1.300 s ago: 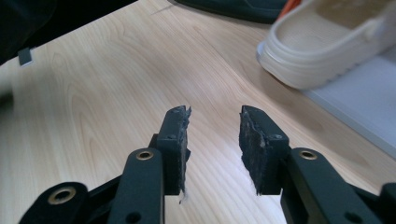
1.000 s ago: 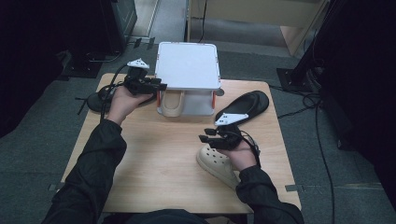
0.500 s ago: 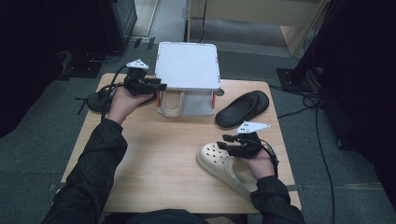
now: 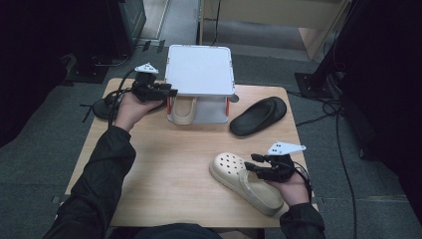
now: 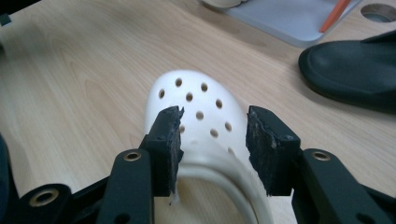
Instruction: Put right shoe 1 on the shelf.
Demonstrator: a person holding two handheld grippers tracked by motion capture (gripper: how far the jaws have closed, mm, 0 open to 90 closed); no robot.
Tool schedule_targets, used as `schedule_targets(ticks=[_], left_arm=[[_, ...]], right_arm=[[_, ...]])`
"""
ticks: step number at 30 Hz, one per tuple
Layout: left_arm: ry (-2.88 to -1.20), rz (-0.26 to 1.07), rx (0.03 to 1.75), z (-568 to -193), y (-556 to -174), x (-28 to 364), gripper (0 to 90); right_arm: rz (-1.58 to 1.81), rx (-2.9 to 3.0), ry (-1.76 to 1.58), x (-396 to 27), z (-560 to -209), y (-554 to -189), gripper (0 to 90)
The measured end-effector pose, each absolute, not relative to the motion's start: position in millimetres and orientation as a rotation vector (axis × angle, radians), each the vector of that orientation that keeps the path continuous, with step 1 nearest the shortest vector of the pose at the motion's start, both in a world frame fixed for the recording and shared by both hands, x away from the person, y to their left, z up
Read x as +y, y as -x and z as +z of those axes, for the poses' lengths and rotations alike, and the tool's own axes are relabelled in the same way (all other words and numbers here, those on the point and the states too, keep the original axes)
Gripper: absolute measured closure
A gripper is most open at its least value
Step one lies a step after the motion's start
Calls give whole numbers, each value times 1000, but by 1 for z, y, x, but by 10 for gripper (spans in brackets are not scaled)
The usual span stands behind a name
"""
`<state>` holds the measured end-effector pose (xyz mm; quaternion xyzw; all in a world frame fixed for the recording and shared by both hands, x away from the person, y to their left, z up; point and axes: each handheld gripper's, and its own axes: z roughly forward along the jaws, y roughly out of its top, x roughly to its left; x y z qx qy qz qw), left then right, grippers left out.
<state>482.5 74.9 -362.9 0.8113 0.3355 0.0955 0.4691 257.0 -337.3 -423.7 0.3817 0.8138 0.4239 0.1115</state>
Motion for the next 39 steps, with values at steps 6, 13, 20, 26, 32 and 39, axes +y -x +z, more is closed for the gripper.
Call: schedule_targets(ticks=[6,13,20,26,32,39], left_arm=[[-1984,234,821,-363,-483,75,581],[-1981,234,816,-364,-483,76,583],[-1979,231,813,-364,-483,77,587],[-1975,229,811,-365,-483,77,589],[-1971,226,810,-365,-483,77,591],[-1969,225,810,-365,-484,77,593]], right_arm=[[1213,2402,-1130,-351,-427,-248,541],[1150,2447,-1093,-354,-438,-246,528],[1112,2457,-1102,-361,-443,-248,511],[1098,2513,-1125,-354,-457,-261,508],[1082,2538,-1107,-341,-467,-278,572],[1078,2508,-1113,-340,-463,-283,677]])
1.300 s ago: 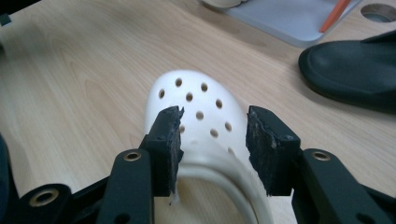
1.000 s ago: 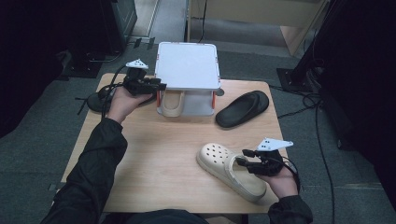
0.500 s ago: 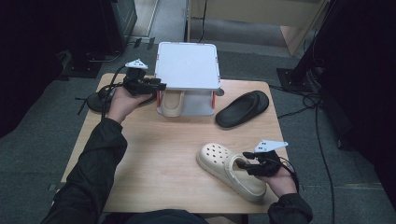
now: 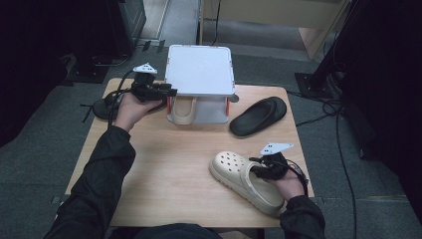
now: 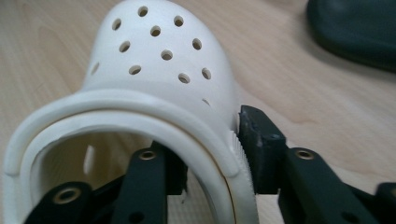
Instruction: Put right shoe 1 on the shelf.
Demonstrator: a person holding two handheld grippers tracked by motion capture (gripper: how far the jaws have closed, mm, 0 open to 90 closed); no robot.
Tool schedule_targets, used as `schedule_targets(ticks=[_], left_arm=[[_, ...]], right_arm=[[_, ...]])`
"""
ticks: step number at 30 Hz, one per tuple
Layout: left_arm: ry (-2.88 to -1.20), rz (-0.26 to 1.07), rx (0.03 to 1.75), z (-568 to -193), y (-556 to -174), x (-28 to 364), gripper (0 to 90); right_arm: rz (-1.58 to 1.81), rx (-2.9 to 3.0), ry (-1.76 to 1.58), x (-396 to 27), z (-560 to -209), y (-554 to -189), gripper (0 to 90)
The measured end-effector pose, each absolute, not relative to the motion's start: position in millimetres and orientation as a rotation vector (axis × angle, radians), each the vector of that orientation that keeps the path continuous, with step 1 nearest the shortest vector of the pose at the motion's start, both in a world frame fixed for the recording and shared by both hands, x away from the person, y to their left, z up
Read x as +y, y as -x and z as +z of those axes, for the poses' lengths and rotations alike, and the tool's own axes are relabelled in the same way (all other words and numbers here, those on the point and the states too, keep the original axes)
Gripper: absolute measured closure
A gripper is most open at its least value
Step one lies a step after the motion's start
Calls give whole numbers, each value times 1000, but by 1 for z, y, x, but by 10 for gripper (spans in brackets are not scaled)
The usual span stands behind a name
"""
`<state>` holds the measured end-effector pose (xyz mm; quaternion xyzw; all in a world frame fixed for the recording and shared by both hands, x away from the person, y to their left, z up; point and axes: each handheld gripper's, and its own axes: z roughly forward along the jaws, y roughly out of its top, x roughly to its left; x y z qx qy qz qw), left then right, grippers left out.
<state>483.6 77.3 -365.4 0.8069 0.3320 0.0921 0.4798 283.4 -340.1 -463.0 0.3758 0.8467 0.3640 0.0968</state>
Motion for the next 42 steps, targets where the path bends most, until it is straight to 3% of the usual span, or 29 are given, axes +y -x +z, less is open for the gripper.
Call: schedule_targets(ticks=[5,15,42], left_arm=[[-1969,226,811,-365,-483,77,594],[-1968,228,811,-365,-483,77,595],[-1963,225,808,-366,-483,77,595]], right_arm=[[1098,2457,-1153,-335,-455,-286,724],[1060,2368,-1209,-313,-444,-309,734],[956,2158,-1406,-265,-439,-407,730]])
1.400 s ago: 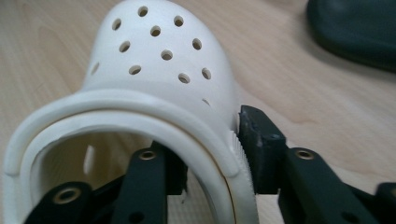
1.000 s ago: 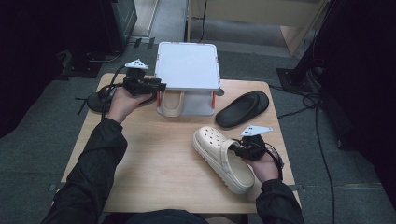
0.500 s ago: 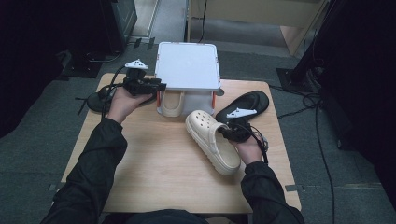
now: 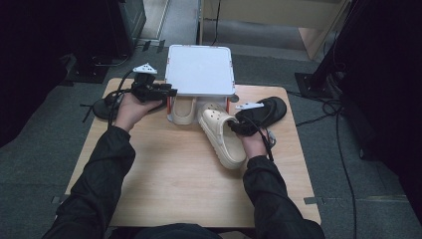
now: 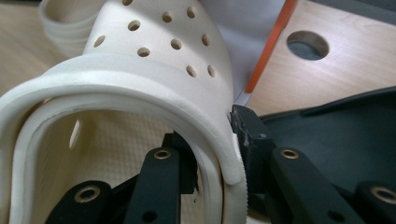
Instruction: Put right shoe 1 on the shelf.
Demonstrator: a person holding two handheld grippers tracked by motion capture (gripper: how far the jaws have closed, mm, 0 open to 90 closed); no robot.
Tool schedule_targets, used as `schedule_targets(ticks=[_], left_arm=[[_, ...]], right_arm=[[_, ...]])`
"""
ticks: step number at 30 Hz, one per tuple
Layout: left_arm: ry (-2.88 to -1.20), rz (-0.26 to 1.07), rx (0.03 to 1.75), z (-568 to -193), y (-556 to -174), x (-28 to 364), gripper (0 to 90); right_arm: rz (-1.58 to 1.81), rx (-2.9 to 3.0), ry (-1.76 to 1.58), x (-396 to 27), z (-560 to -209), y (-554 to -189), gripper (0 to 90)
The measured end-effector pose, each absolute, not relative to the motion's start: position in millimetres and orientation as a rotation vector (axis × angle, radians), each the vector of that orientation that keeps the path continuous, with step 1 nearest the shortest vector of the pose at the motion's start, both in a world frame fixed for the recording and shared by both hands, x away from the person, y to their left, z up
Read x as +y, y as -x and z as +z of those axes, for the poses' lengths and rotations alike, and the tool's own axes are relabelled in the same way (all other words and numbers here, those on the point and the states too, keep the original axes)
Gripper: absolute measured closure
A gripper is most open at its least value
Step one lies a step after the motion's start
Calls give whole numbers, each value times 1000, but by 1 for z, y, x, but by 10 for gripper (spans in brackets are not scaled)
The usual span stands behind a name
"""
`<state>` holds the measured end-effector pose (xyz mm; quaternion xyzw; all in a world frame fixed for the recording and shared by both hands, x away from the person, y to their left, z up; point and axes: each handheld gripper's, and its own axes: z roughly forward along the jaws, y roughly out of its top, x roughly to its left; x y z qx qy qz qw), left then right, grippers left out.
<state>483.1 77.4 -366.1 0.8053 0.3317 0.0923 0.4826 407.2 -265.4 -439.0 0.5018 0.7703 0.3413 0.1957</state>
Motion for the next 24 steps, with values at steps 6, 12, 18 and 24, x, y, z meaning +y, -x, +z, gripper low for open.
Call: schedule_targets(ticks=[6,12,18,24], left_arm=[[-1962,223,808,-366,-483,78,596],[-1961,220,803,-367,-483,78,597],[-1956,218,802,-367,-483,79,598],[-1949,213,799,-368,-484,79,604]], right_arm=[[878,2106,-1408,-259,-440,-420,729],[879,2081,-1435,-247,-445,-421,705],[857,2111,-1423,-239,-455,-420,668],[967,2121,-1431,-246,-455,-414,586]])
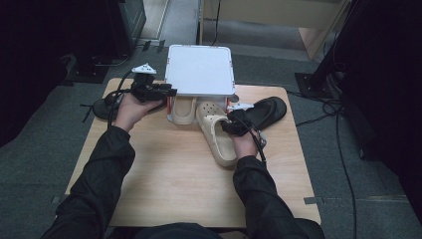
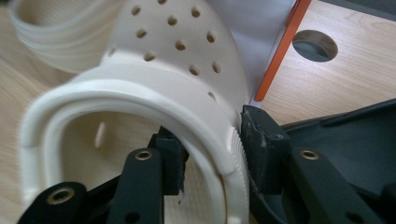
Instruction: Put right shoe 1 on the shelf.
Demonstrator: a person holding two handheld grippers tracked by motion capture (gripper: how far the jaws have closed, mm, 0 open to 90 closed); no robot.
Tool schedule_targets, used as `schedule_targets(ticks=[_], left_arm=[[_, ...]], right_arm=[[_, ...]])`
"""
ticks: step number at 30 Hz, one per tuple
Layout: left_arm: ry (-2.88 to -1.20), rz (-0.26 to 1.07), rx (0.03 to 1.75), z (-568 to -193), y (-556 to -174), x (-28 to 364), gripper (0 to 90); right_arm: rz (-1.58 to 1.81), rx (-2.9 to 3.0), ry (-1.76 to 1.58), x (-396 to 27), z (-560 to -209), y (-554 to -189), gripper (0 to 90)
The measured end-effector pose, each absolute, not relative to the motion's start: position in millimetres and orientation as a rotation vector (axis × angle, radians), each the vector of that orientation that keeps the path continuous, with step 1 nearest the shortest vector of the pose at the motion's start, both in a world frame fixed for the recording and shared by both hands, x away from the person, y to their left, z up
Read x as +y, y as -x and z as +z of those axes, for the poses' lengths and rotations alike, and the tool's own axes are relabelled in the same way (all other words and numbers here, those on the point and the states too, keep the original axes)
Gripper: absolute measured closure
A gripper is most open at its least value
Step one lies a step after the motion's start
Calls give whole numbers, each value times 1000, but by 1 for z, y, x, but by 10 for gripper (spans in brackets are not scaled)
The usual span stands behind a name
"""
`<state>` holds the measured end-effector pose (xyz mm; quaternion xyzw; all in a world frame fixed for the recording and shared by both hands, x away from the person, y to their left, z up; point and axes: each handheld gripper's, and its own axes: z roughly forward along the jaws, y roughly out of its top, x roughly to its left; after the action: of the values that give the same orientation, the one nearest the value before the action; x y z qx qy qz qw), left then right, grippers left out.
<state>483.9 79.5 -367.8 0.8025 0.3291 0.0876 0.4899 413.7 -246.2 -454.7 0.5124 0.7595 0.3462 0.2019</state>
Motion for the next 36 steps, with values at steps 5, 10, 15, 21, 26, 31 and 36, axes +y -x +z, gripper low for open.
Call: schedule_targets(ticks=[5,10,15,21,26,31,36], left_arm=[[-1953,217,801,-368,-484,79,605],[-1952,217,801,-368,-484,79,605],[-1955,219,803,-367,-484,79,605],[-1955,221,803,-367,-483,79,605],[-1955,222,804,-367,-483,79,605],[-1955,222,803,-367,-483,79,605],[-1954,222,802,-368,-483,79,606]], right_arm=[[1024,2135,-1435,-257,-449,-401,551],[1109,2184,-1390,-272,-445,-380,539],[1160,2211,-1365,-290,-443,-356,623],[1100,2274,-1285,-303,-451,-330,719],[1074,2340,-1256,-311,-462,-317,777],[982,2392,-1212,-312,-472,-313,776],[1019,2387,-1262,-314,-474,-313,780]])
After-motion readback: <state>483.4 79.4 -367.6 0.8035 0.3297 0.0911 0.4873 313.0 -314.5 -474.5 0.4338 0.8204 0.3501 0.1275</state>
